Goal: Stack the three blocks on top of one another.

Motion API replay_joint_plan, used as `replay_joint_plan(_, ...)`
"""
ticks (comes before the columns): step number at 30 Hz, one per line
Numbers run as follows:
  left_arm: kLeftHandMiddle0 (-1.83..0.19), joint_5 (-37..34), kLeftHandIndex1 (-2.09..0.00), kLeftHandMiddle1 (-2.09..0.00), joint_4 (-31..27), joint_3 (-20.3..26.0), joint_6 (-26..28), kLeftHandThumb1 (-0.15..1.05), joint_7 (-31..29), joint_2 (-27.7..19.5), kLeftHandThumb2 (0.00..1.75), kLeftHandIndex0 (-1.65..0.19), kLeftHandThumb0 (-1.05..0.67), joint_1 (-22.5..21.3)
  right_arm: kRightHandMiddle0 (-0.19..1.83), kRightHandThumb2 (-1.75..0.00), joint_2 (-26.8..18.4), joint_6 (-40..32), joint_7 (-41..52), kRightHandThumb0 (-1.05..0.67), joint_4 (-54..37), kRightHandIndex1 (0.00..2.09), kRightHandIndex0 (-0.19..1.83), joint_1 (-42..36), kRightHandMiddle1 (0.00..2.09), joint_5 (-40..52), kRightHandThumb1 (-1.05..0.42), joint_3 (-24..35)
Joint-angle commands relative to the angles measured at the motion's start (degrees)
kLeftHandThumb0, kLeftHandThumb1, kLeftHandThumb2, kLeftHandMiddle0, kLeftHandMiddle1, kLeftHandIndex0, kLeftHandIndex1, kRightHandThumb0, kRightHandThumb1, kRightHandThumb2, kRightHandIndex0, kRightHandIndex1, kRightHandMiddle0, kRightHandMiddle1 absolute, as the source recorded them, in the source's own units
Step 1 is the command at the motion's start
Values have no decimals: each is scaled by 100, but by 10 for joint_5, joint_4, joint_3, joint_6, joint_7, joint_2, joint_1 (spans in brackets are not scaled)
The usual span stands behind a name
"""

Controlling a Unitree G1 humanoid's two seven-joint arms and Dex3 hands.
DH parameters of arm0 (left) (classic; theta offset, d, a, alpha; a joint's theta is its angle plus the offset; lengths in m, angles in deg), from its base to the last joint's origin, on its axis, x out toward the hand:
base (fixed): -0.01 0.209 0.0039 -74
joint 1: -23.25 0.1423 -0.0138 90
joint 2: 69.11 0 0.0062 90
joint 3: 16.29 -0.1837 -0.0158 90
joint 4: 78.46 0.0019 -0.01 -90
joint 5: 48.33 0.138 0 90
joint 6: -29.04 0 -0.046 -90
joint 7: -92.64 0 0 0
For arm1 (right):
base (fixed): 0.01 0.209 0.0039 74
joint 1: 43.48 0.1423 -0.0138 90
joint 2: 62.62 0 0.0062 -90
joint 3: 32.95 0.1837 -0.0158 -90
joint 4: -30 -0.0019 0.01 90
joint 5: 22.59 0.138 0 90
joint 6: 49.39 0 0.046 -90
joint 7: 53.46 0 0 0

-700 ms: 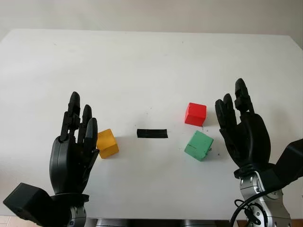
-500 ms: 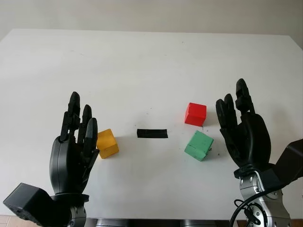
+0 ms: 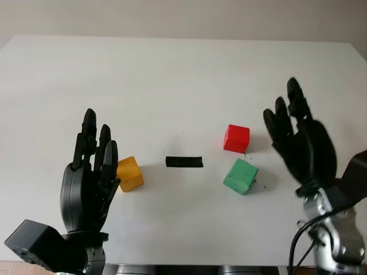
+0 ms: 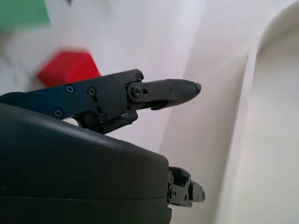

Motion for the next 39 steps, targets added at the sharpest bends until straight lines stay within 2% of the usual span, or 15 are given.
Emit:
replay_joint_plan(1, 0, 7, -5, -5, -7, -4, 0, 105, -1, -2, 44, 0, -48, 1, 3, -8, -62, 26, 32, -50, 60, 10, -3, 60, 10, -28, -101, -8)
replay_joint_plan(2, 0, 10, -5, -5, -7, -4, -1, 105, 0, -2, 45, 0, -48, 2, 5, -5, -83, 33, 47, -54, 85, 11, -1, 82, 11, -41, -97, -14)
replay_joint_plan(8, 0, 14, -5, -5, -2, -3, -10, 105, -5, -7, 45, -1, -48, 4, 18, -3, -196, 203, 122, -64, 252, 13, 11, 211, 15, -156, -85, -83)
replay_joint_plan(14, 1, 21, -5, -5, -6, -5, -4, 105, -3, -7, 46, 1, -48, 4, 32, -4, -228, 317, 142, -59, 330, 8, 16, 296, 16, -237, -74, -148)
replay_joint_plan(17, 1, 23, -5, -5, -7, -3, -5, 105, -6, -10, 46, 1, -47, 4, 29, -6, -254, 451, 117, -51, 388, 6, 14, 342, 13, -335, -77, -212)
replay_joint_plan(22, 0, 22, -5, -6, -6, -3, -6, 105, -4, -8, 46, 0, -47, 4, 33, -6, -269, 594, 48, -42, 458, 8, 19, 399, 13, -451, -78, -274)
replay_joint_plan(28, -1, 23, -6, -6, -1, -3, -7, 105, -2, -7, 46, -1, -47, 2, 36, -5, -273, 663, -54, -39, 495, 7, 20, 424, 13, -549, -78, -316)
replay_joint_plan(39, -1, 23, -5, -5, -3, -2, -8, 105, -3, -8, 46, -1, -47, 7, 37, -7, -280, 699, -179, -30, 514, 6, 19, 416, 11, -636, -86, -367)
